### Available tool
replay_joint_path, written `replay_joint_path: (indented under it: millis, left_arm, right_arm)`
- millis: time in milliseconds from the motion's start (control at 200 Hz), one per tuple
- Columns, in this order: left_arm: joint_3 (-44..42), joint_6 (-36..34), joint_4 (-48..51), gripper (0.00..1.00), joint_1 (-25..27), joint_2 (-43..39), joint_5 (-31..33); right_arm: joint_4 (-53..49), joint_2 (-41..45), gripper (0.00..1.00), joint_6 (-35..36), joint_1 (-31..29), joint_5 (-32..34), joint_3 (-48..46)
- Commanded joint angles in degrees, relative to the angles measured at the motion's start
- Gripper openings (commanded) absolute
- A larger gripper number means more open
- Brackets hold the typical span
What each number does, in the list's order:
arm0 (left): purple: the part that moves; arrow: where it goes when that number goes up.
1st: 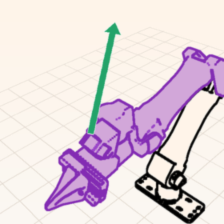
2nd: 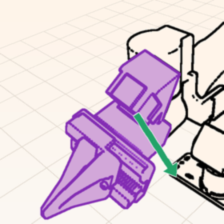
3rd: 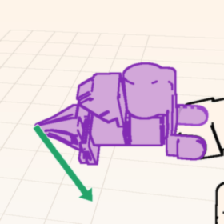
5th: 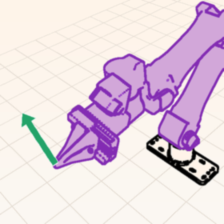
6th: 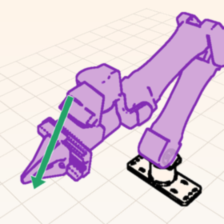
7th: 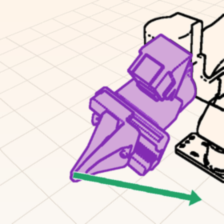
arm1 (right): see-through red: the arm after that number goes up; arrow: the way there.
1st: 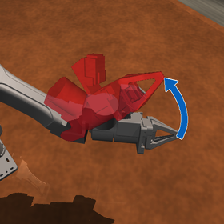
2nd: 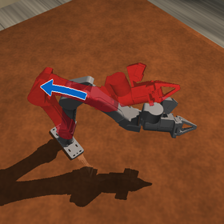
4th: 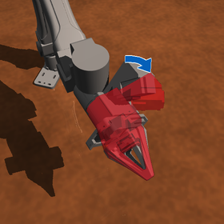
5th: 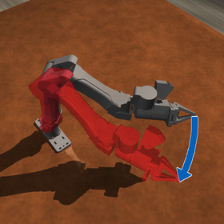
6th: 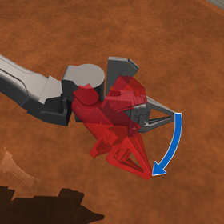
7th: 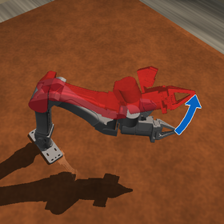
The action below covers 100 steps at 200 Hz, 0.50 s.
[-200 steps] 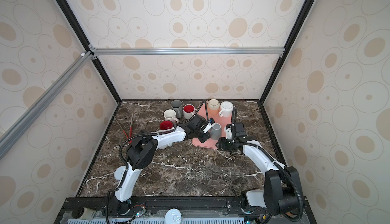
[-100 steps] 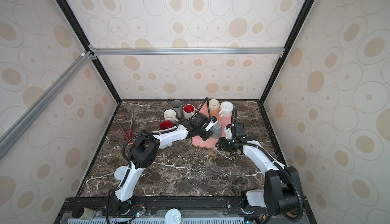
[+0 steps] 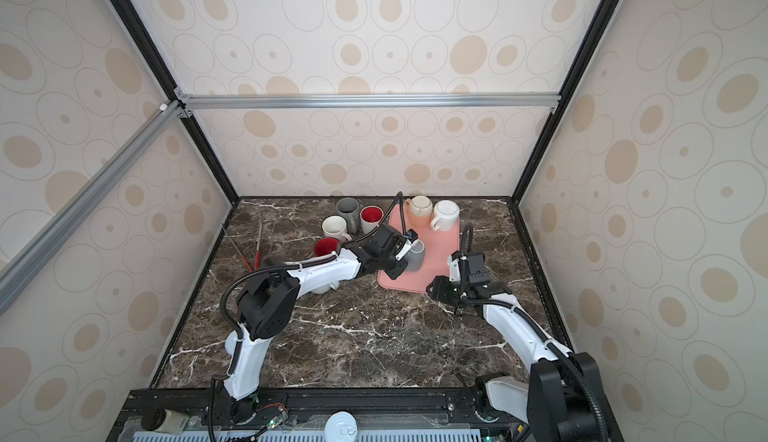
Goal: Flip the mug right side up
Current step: 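Close the left gripper on the grey mug's handle, then lift the grey mug high with the left gripper while the right gripper rises toward it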
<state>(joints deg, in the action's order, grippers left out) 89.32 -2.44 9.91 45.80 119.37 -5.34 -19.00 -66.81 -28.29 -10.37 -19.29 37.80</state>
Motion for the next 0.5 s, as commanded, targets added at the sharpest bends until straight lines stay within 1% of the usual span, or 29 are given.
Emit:
replay_joint_path:
  millis: [0, 220, 355, 495]
  left_arm:
    - [-2.7, 0.9, -11.0, 0.0, 0.2, -6.8, -0.1]
    - [-11.0, 8.8, -24.4, 0.0, -0.4, -13.7, -5.0]
    - [-15.9, 15.7, -34.5, 0.0, -1.9, -18.6, -8.5]
    - [-20.6, 24.5, -45.4, 0.0, -5.0, -23.2, -13.3]
  right_arm:
    - [5.1, 3.4, 0.53, -5.4, 0.1, 1.1, -2.2]
    - [11.0, 9.9, 0.52, -11.8, 0.1, -0.3, -5.5]
    - [16.0, 14.2, 0.52, -14.6, 0.1, -3.0, -6.5]
    - [23.6, 17.7, 0.53, -15.9, 0.1, -7.4, -6.9]
